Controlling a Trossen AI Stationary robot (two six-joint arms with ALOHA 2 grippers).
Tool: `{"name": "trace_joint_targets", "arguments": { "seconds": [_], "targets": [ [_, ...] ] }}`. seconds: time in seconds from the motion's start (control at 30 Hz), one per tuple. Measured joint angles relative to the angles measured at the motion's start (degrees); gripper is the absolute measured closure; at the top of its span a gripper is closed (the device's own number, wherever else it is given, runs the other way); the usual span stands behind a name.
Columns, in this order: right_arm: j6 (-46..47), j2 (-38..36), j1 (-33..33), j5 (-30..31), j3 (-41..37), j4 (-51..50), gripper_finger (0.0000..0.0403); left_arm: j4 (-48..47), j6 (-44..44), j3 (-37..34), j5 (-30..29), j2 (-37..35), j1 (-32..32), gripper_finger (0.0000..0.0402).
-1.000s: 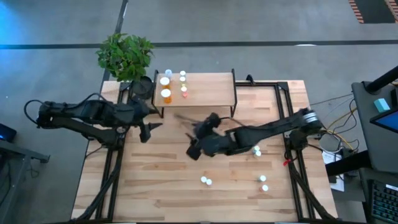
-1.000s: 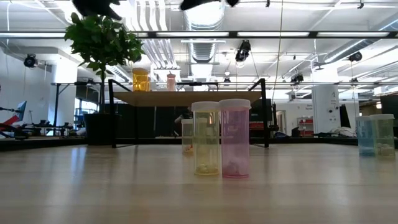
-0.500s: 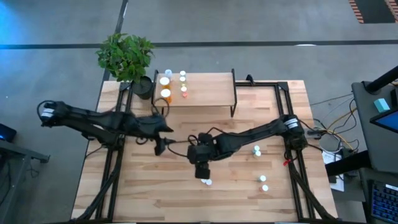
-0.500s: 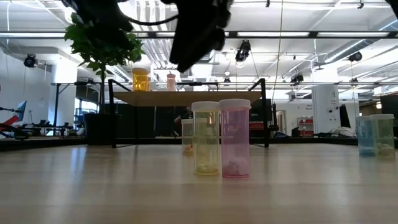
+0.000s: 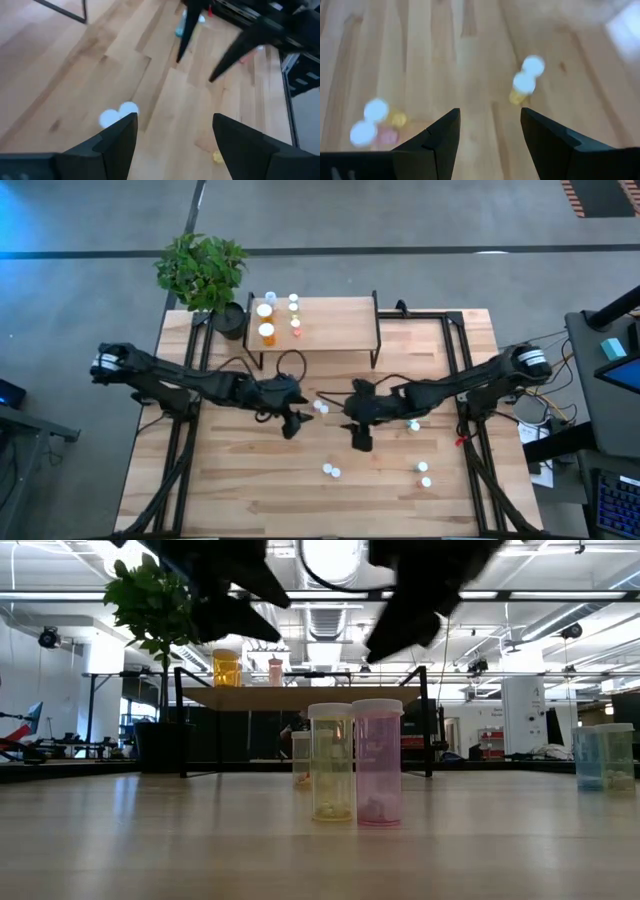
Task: Pick and place medicine bottles onto shelf by color
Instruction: Put the yellow pill bottle on the shelf
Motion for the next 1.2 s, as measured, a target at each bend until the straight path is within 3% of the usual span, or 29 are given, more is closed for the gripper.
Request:
{"name": "trace_joint_targets", "arguments": {
  "seconds": [0.17, 0.4, 0.67, 0.93, 1.2],
  "targets": [
    [-4.8, -0.9, -0.1, 0.8, -10.4, 6.4, 0.0204, -0.3, -2.3, 1.8, -0.1, 3.2, -1.7, 0.0159],
    [-0.9, 3.2, -1.6, 3.8, -15.1, 19.5, 0.0204, -0.2, -4.5, 2.8, -3.0, 5.0, -2.4, 0.0159],
    [4.4, 8.4, -2.5, 5.0, -15.3, 25.6, 0.0204, -13.1, -6.1, 2.4, -0.4, 2.5, -3.7, 0.0159],
    [5.7, 10.3, -3.6, 4.7, -14.7, 29.7, 0.0204, -12.9, -8.8, 1.9, -2.4, 0.7, -3.3, 0.0159],
    [4.3, 6.8, -5.2, 5.6, -14.7, 28.2, 0.0204, -12.4, -10.4, -1.8, -3.2, 0.9, -3.3, 0.0159]
  ]
}}
